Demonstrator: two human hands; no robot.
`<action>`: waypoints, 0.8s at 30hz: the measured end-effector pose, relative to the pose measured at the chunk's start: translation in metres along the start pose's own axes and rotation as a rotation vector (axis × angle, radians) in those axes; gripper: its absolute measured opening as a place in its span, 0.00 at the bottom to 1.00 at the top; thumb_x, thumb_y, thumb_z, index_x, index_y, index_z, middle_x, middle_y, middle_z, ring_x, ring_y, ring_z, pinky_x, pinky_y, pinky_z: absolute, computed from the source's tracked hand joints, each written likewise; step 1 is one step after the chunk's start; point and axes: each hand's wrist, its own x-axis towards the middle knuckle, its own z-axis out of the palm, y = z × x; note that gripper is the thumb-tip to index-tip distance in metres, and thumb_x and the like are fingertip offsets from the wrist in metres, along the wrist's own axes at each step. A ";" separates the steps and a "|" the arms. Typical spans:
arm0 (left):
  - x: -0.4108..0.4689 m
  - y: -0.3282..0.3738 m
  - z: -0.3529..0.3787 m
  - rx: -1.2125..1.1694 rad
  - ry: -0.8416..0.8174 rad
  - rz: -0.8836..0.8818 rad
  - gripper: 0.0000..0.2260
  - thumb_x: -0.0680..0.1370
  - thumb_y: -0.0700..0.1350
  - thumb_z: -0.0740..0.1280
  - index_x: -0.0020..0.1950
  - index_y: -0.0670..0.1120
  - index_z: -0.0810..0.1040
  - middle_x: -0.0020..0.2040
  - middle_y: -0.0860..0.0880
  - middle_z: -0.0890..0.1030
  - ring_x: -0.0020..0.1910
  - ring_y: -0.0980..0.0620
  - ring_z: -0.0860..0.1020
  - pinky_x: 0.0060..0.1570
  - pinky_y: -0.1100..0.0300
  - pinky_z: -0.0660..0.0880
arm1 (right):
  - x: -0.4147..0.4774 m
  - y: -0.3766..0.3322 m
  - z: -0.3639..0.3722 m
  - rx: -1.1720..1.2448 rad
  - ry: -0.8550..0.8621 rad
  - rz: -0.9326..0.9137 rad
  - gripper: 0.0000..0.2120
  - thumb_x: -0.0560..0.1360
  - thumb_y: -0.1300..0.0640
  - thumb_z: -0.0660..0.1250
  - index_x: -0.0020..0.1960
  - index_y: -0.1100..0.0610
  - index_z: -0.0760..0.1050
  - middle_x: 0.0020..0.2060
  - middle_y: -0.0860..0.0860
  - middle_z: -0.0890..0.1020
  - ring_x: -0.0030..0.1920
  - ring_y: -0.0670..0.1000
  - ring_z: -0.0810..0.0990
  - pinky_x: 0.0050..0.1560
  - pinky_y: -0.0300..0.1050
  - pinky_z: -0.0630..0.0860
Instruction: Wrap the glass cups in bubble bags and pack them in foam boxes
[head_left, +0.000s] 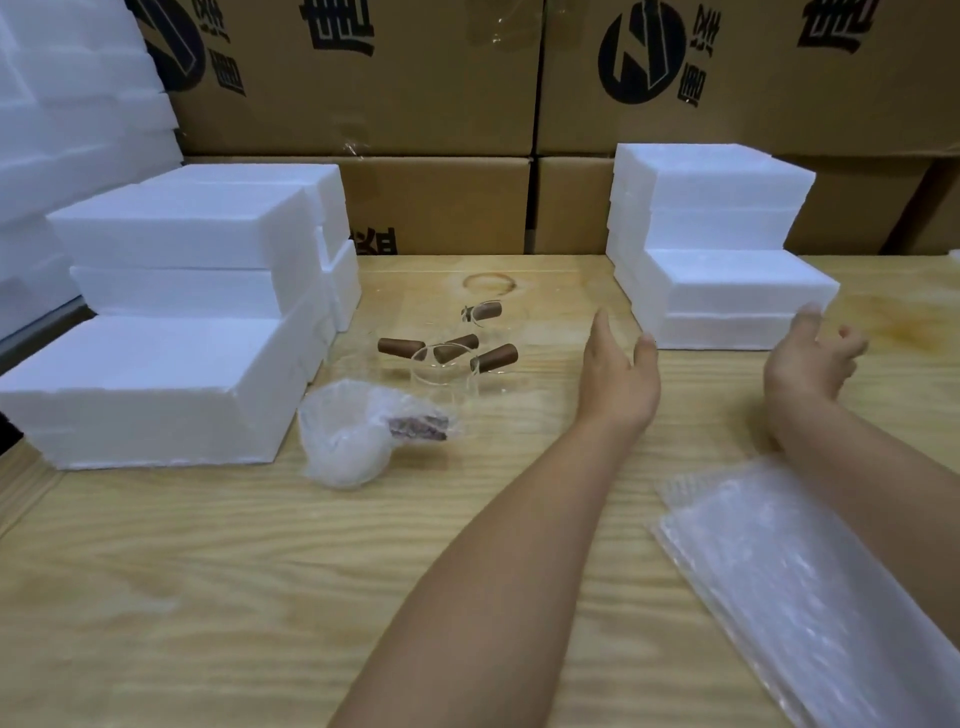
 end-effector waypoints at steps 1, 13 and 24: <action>0.010 -0.001 0.002 0.046 0.001 0.019 0.26 0.83 0.54 0.52 0.79 0.54 0.46 0.79 0.49 0.57 0.76 0.47 0.57 0.74 0.51 0.52 | 0.007 -0.002 0.002 0.022 -0.013 0.026 0.30 0.79 0.38 0.50 0.75 0.54 0.54 0.73 0.56 0.62 0.70 0.59 0.65 0.67 0.54 0.60; 0.033 -0.005 0.013 0.172 -0.108 -0.015 0.24 0.82 0.62 0.44 0.78 0.61 0.47 0.73 0.52 0.69 0.76 0.46 0.56 0.74 0.51 0.42 | 0.030 -0.019 0.008 0.092 -0.077 0.026 0.24 0.80 0.39 0.47 0.70 0.51 0.62 0.66 0.54 0.71 0.63 0.57 0.71 0.53 0.47 0.65; -0.033 -0.015 -0.027 0.025 0.017 0.029 0.27 0.83 0.57 0.53 0.79 0.56 0.46 0.76 0.47 0.63 0.72 0.47 0.65 0.72 0.47 0.60 | -0.037 -0.026 -0.010 -0.288 -0.200 -0.044 0.27 0.80 0.41 0.50 0.70 0.59 0.63 0.70 0.61 0.65 0.65 0.64 0.69 0.61 0.52 0.67</action>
